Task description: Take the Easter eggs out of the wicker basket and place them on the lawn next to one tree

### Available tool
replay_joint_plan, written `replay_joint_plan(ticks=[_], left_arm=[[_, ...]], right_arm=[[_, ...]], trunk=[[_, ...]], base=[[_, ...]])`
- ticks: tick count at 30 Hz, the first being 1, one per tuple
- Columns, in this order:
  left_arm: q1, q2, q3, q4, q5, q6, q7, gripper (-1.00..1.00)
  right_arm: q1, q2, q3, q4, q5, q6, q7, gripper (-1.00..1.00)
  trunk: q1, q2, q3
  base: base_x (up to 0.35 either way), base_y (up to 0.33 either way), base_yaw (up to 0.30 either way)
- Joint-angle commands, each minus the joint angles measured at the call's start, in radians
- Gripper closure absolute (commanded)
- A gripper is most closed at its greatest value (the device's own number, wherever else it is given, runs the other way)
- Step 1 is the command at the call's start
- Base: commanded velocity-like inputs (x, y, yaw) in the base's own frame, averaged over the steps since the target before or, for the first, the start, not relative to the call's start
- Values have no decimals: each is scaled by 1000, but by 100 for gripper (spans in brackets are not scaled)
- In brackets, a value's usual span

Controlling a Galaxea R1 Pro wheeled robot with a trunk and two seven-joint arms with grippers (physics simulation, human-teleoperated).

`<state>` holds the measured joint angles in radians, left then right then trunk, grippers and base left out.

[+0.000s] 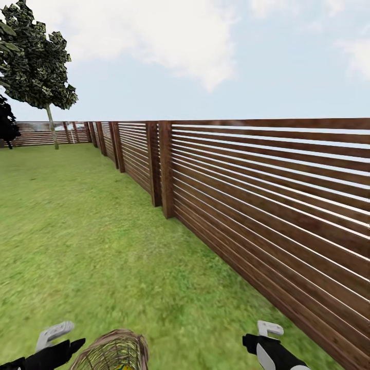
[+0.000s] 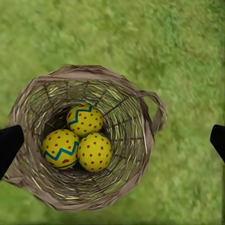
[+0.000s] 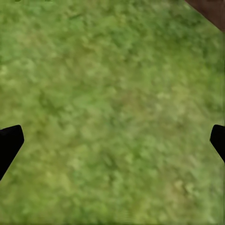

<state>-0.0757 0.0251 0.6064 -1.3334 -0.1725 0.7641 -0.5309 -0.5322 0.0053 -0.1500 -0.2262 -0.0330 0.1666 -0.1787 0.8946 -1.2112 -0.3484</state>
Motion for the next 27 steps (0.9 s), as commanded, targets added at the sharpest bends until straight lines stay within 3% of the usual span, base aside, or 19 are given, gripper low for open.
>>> replay_joint_plan(ticks=[1, 8, 24, 27], left_arm=[[-1, -5, 2, 2, -10, -4, -6, -100], [-2, -19, 2, 54, -3, -45, 7, -100], [-3, -22, 3, 77, -3, -77, 11, -100], [-3, -22, 3, 78, -3, -78, 19, -100]], right_arm=[[0, 1, -3, -2, -4, -2, -3, -100], [0, 3, 0, 34, 1, -62, -4, -100], [0, 4, 0, 46, 2, -74, -4, -100], [0, 4, 0, 46, 2, -74, -4, -100]], trunk=[[0, -1, -1], [0, -1, -1], [0, -1, -1], [12, -22, -11]], base=[[1, -109, 0], [1, -43, 0], [0, -3, 0], [0, 0, 0]])
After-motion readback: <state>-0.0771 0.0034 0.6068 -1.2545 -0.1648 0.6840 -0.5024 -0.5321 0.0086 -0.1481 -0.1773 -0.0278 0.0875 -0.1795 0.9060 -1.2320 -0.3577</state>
